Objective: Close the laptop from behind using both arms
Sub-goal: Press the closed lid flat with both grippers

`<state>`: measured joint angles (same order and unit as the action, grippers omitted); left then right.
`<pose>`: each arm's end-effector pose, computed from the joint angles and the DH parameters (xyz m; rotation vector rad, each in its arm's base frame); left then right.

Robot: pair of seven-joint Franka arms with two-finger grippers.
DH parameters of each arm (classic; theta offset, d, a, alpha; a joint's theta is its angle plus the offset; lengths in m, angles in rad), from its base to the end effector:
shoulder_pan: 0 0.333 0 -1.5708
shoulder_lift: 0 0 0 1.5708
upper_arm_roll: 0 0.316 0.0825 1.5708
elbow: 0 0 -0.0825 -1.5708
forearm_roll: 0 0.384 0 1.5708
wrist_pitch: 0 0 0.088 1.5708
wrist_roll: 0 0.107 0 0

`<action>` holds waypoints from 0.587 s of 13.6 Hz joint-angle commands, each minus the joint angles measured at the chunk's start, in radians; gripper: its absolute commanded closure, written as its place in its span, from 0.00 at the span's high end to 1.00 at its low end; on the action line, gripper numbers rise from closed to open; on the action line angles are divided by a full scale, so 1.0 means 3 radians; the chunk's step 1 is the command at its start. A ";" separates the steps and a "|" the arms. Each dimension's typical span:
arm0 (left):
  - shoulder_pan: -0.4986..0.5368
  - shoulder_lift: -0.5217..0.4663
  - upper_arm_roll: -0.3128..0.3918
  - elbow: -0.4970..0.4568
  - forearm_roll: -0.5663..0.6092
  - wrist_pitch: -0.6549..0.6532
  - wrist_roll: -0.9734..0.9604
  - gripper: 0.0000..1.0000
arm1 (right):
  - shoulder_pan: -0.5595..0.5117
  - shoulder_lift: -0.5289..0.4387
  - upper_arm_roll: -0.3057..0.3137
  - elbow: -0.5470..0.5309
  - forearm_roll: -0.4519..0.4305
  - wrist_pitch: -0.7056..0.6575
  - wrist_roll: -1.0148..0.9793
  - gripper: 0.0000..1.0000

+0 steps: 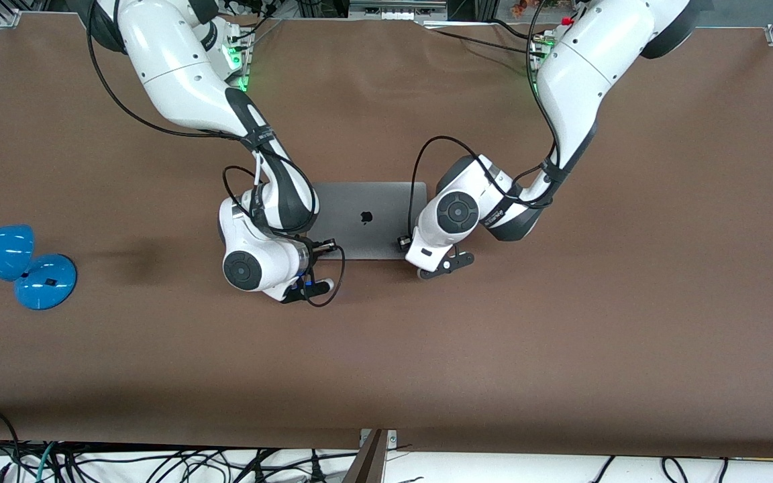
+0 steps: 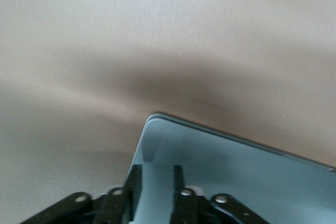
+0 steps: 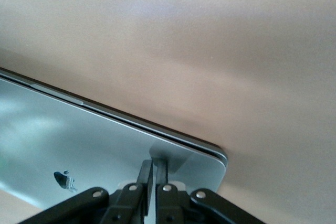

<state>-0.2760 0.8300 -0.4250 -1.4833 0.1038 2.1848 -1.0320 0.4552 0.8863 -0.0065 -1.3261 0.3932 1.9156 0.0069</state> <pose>0.5756 -0.4140 0.2071 2.9630 0.5759 -0.3221 0.6275 0.3333 0.1813 -2.8059 -0.3574 0.5208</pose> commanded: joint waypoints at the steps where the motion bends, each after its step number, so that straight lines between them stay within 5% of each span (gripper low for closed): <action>1: 0.0086 -0.0204 -0.0020 0.0015 0.0119 -0.0245 -0.0027 1.00 | -0.0014 0.0017 0.0017 0.0008 -0.0022 0.0047 -0.0069 0.10; 3: 0.0173 -0.0398 -0.0030 0.0000 0.0084 -0.0496 0.0161 1.00 | -0.0019 0.0017 0.0017 0.0008 -0.0022 0.0042 -0.0069 0.10; 4: 0.0219 -0.0526 -0.0035 -0.0036 0.0058 -0.0639 0.0284 1.00 | -0.0019 0.0011 0.0017 0.0013 -0.0002 0.0037 -0.0039 0.18; 5: 0.0250 -0.0649 -0.0040 -0.0061 0.0053 -0.0767 0.0361 1.00 | -0.0019 0.0001 0.0017 0.0018 0.0014 0.0017 -0.0008 0.63; 6: 0.0255 -0.0802 -0.0040 -0.0122 0.0058 -0.0859 0.0407 1.00 | -0.0019 -0.0014 0.0017 0.0053 0.0009 0.0032 0.0018 0.94; 8: 0.0326 -0.1124 -0.0040 -0.0296 0.0053 -0.0962 0.0571 1.00 | -0.0019 -0.0024 0.0017 0.0221 -0.0012 0.0001 0.0023 0.96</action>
<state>-0.2025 0.6146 -0.4309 -1.4749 0.1044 1.9198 -0.9124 0.4550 0.8856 -0.0065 -1.3045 0.3944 1.9226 0.0028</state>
